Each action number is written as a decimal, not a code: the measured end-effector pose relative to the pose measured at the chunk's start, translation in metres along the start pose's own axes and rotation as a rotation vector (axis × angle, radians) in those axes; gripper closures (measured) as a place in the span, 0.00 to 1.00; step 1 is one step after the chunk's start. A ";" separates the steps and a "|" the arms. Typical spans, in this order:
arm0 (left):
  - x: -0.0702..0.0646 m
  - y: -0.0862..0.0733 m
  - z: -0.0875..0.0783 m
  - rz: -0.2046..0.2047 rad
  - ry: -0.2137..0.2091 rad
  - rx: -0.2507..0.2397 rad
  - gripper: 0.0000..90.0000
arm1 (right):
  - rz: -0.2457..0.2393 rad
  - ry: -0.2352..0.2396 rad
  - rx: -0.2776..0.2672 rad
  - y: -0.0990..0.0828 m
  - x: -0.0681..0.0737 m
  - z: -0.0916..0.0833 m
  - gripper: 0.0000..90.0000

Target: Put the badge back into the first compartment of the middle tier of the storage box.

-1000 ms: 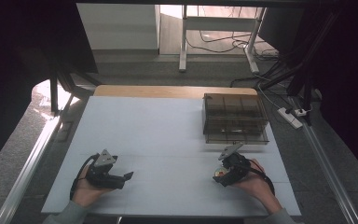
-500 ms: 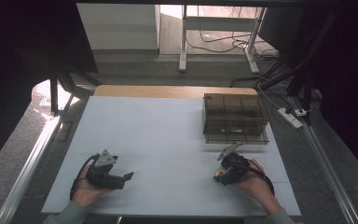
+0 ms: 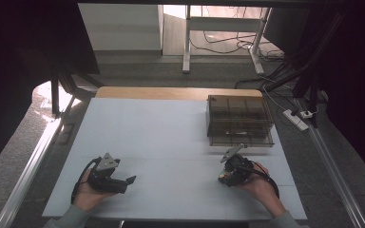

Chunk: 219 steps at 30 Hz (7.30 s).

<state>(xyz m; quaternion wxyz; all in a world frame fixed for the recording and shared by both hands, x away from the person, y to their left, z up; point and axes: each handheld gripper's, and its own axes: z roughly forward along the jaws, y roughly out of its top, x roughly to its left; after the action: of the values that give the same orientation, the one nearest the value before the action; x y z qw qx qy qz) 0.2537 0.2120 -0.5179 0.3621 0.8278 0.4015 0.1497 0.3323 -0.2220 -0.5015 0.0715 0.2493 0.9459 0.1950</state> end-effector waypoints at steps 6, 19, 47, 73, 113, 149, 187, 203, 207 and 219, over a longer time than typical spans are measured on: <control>0.000 0.000 0.000 -0.006 0.000 -0.001 0.13 | 0.000 0.009 -0.021 -0.002 -0.002 -0.003 0.53; 0.000 0.000 0.001 -0.009 -0.001 -0.002 0.13 | 0.026 -0.012 -0.168 -0.003 -0.006 -0.018 0.53; 0.000 0.000 0.001 -0.013 -0.002 -0.009 0.13 | 0.090 -0.061 -0.412 -0.008 -0.012 -0.043 0.53; 0.000 0.000 0.002 -0.010 -0.006 -0.009 0.13 | 0.098 -0.096 -0.522 -0.007 -0.012 -0.054 0.53; -0.001 0.001 0.001 -0.007 -0.007 -0.012 0.13 | 0.108 -0.137 -0.527 0.008 -0.028 -0.054 0.53; -0.001 0.000 0.003 -0.005 -0.006 -0.007 0.13 | 0.113 -0.171 -0.494 0.042 -0.065 -0.034 0.53; -0.002 -0.001 0.003 -0.005 -0.005 -0.002 0.13 | 0.120 -0.185 -0.488 0.050 -0.076 -0.029 0.45; -0.002 -0.001 0.003 -0.006 -0.004 -0.002 0.13 | 0.133 -0.190 -0.509 0.048 -0.075 -0.032 0.41; -0.002 -0.001 0.003 -0.006 -0.004 -0.003 0.13 | 0.139 -0.178 -0.513 0.047 -0.074 -0.033 0.40; -0.001 -0.001 0.003 -0.008 -0.005 -0.002 0.13 | 0.156 -0.157 -0.515 0.037 -0.069 -0.035 0.39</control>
<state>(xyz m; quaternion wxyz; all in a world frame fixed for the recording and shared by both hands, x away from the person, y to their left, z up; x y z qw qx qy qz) 0.2540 0.2101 -0.5212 0.3643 0.8264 0.4036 0.1467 0.4003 -0.2390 -0.4516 0.1904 0.3094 0.8346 0.4142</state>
